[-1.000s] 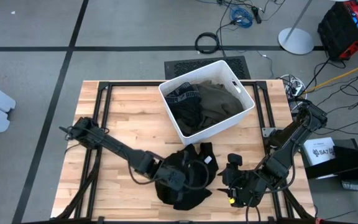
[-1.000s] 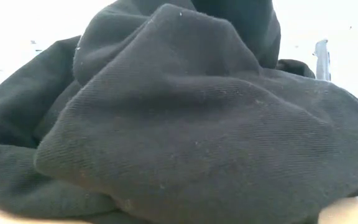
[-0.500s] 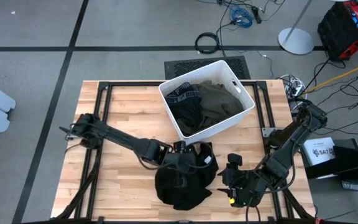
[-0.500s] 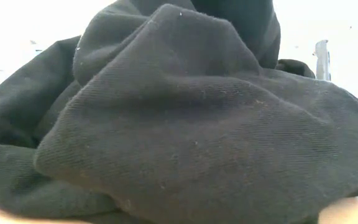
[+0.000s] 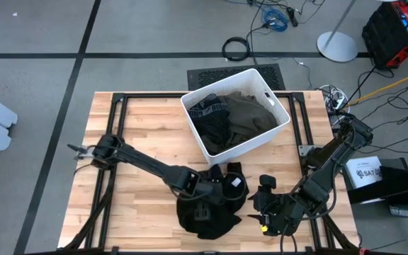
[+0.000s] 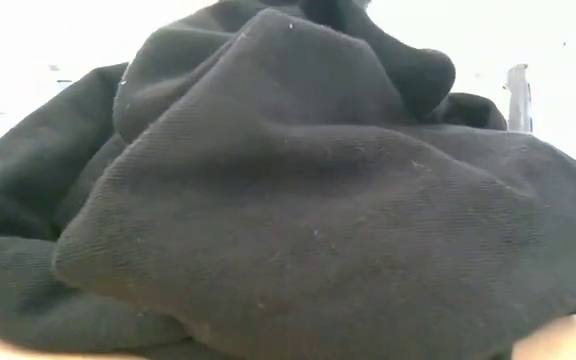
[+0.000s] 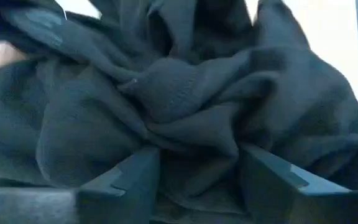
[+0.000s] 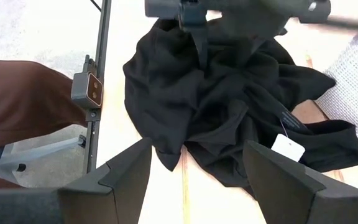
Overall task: Sort clothes
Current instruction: Put the black shirt into the white bin
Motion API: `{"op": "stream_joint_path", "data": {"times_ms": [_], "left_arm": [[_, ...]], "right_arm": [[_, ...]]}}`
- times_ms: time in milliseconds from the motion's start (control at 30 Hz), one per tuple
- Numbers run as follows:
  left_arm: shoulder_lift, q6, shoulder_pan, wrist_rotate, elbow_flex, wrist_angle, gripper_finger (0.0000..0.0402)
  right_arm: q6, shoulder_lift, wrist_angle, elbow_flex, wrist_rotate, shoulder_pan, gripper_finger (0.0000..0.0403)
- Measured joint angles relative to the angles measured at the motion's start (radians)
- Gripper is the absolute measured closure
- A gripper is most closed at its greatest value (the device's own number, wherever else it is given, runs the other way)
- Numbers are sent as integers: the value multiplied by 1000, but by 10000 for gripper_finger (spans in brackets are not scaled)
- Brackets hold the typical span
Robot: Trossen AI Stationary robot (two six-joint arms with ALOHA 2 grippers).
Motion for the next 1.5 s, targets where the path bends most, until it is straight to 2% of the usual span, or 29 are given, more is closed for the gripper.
{"op": "stream_joint_path", "data": {"times_ms": [133, 267, 333, 600, 967, 1100, 1267, 1500], "left_arm": [[7, 0, 5, 0, -1, -52, 250], [0, 0, 6, -1, -1, -64, 354], [-8, 0, 6, 0, -1, -63, 386], [-81, 11, 8, -18, -1, -88, 390], [-233, 32, -10, -221, -1, -118, 398], [-234, 27, -61, -217, -1, -112, 398], [-190, 12, -157, -162, -1, -106, 394], [-138, -49, -263, -159, -1, -102, 392]], "right_arm": [[-4, 0, 0, 0, 0, 0, 161], [-7, 0, -1, 0, 0, 0, 161], [-7, 0, -1, 0, 0, 0, 161], [-8, 0, -1, 0, 0, 0, 161], [-10, 0, -2, 0, -2, 0, 161], [-11, 0, -2, 0, -5, 0, 161], [-10, 0, -1, 0, -4, 0, 161], [-10, 0, 9, 0, 0, 0, 161]]}}
